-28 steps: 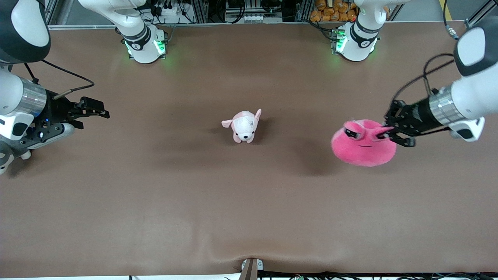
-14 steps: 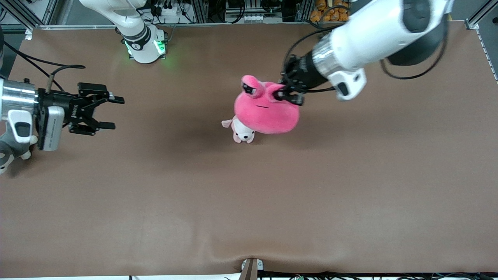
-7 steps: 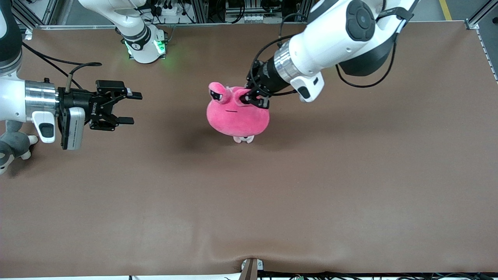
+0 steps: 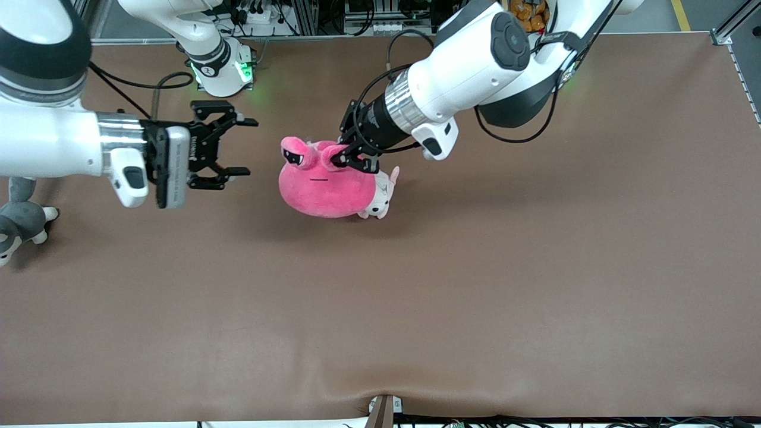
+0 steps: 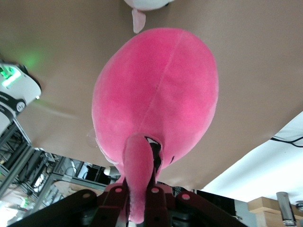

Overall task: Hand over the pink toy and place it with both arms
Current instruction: 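Lift the pink plush with the left gripper while the right gripper approaches, then grasp the pink plush's ear with the right gripper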

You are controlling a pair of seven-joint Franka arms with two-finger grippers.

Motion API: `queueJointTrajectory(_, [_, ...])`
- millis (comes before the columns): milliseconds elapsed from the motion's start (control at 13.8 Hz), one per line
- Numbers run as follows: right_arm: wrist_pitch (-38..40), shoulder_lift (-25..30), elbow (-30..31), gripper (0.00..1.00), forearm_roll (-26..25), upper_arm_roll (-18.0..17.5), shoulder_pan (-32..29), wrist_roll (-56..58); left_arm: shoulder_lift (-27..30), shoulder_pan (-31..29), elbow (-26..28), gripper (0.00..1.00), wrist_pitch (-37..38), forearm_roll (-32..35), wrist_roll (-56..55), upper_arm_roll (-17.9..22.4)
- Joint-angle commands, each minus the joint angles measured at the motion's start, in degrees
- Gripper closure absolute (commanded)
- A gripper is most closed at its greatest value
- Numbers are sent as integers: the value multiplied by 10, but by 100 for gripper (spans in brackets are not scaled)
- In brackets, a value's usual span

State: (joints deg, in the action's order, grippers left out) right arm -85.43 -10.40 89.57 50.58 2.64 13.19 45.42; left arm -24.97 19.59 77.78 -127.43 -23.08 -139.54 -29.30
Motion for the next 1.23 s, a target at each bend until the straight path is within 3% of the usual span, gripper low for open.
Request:
queueJointTrajectory(0, [-31, 8, 2, 0, -3, 4, 26, 13, -24, 18, -26, 100, -27, 10, -27, 5])
queueJointTrajectory(362, [-112, 5, 2, 0, -76, 4, 70, 61, -24, 55, -26, 100, -31, 10, -28, 41])
queueJointTrajectory(869, [-112, 4, 5, 0, -146, 4, 80, 101, -18, 52, -25, 100, -29, 10, -28, 41])
queueJointTrajectory(1014, [-112, 4, 4, 65, -146, 4, 80, 100, -18, 51, -25, 100, -27, 11, -28, 41])
queueJointTrajectory(1086, [-112, 4, 3, 91, -145, 4, 80, 100, -18, 50, -25, 100, -26, 11, -28, 41])
queueJointTrajectory(1158, [-112, 4, 3, 100, -145, 4, 80, 100, -18, 49, -25, 100, -26, 11, -28, 41])
